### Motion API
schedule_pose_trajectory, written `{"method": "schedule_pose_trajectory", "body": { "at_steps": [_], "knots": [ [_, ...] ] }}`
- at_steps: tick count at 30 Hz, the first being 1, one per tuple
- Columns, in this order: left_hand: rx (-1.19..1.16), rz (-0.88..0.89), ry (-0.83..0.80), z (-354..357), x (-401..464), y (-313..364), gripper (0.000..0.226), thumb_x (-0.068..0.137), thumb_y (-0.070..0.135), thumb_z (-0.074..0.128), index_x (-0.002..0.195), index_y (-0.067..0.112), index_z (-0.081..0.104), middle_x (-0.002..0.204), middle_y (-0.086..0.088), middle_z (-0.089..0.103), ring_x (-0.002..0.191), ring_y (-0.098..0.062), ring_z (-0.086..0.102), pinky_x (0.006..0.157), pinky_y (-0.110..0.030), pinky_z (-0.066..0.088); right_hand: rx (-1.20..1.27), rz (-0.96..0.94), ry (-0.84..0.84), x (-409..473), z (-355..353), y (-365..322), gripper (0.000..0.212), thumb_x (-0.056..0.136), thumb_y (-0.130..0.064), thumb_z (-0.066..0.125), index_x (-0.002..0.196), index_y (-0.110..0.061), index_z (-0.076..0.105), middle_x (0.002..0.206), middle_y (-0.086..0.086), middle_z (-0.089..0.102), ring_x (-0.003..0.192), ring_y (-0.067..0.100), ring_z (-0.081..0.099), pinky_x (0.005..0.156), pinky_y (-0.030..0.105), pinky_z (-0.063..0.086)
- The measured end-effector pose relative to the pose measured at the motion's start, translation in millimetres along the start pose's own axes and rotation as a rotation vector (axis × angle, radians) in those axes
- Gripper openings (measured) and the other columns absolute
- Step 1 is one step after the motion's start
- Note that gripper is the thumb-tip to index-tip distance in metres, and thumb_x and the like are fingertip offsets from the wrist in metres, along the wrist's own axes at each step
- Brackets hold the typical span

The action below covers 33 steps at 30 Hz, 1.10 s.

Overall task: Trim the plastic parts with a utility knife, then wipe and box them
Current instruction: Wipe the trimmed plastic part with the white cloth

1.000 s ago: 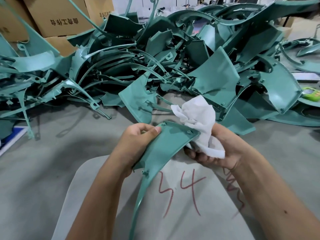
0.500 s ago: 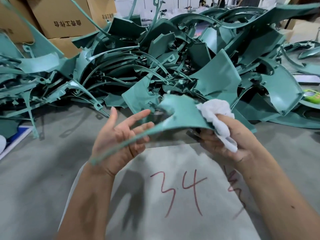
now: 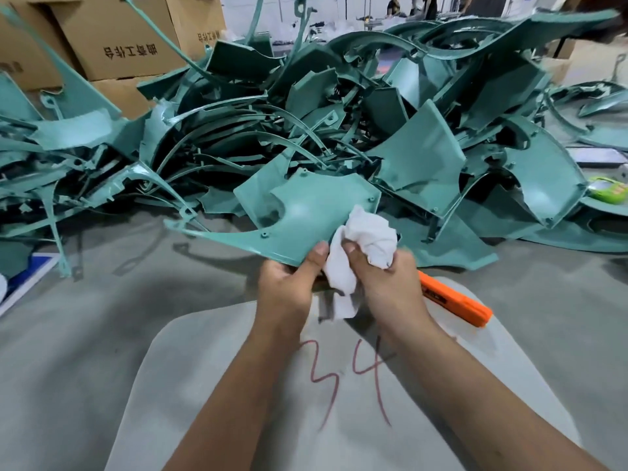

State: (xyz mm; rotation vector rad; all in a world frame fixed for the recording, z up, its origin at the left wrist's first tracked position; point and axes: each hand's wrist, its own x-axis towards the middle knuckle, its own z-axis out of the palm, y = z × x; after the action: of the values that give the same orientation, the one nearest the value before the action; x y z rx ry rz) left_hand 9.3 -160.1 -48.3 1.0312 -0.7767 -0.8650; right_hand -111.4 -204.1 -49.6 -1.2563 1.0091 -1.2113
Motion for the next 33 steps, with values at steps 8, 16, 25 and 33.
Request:
{"method": "schedule_pose_trajectory", "body": {
  "at_steps": [8, 16, 25, 33],
  "knots": [
    [0.191, -0.030, -0.202, -12.6, 2.5, 13.5, 0.027, 0.094, -0.002, 0.068, 0.118, 0.010, 0.069, 0.111, -0.012, 0.077, 0.100, -0.038, 0.074, 0.076, -0.054, 0.063, 0.247, 0.018, 0.257, 12.6, -12.9, -9.6, 0.031, 0.098, -0.021, 0.073, 0.068, -0.018, 0.074, 0.062, -0.007, 0.070, 0.056, 0.013, 0.061, 0.050, 0.021, 0.047],
    [0.193, -0.042, -0.287, -49.0, 12.5, 32.6, 0.028, 0.083, 0.014, 0.070, 0.103, 0.032, 0.081, 0.110, -0.008, 0.078, 0.097, -0.030, 0.076, 0.072, -0.039, 0.065, -0.043, -0.296, -0.013, 18.2, -27.6, -4.4, 0.023, 0.097, -0.045, 0.069, 0.079, -0.031, 0.076, 0.071, -0.009, 0.075, 0.063, 0.005, 0.064, 0.060, 0.020, 0.050],
    [0.250, -0.095, -0.343, -73.6, 16.1, 41.0, 0.030, 0.082, 0.016, 0.071, 0.105, 0.033, 0.080, 0.111, -0.002, 0.078, 0.099, -0.020, 0.076, 0.072, -0.029, 0.062, -0.025, -0.205, -0.233, 24.5, -37.5, -3.0, 0.013, 0.090, -0.037, 0.076, 0.102, -0.033, 0.079, 0.099, 0.003, 0.080, 0.090, 0.017, 0.074, 0.077, 0.038, 0.061],
    [-0.009, 0.083, 0.144, -11.4, 4.2, 16.8, 0.027, 0.092, 0.030, 0.068, 0.116, 0.016, 0.066, 0.110, -0.001, 0.078, 0.101, -0.022, 0.076, 0.079, -0.033, 0.063, -0.266, -0.371, -0.027, 15.3, -24.1, -3.8, 0.042, 0.091, -0.029, 0.080, 0.058, -0.018, 0.059, 0.051, -0.007, 0.052, 0.049, 0.005, 0.038, 0.048, 0.031, 0.034]
  ]
}}
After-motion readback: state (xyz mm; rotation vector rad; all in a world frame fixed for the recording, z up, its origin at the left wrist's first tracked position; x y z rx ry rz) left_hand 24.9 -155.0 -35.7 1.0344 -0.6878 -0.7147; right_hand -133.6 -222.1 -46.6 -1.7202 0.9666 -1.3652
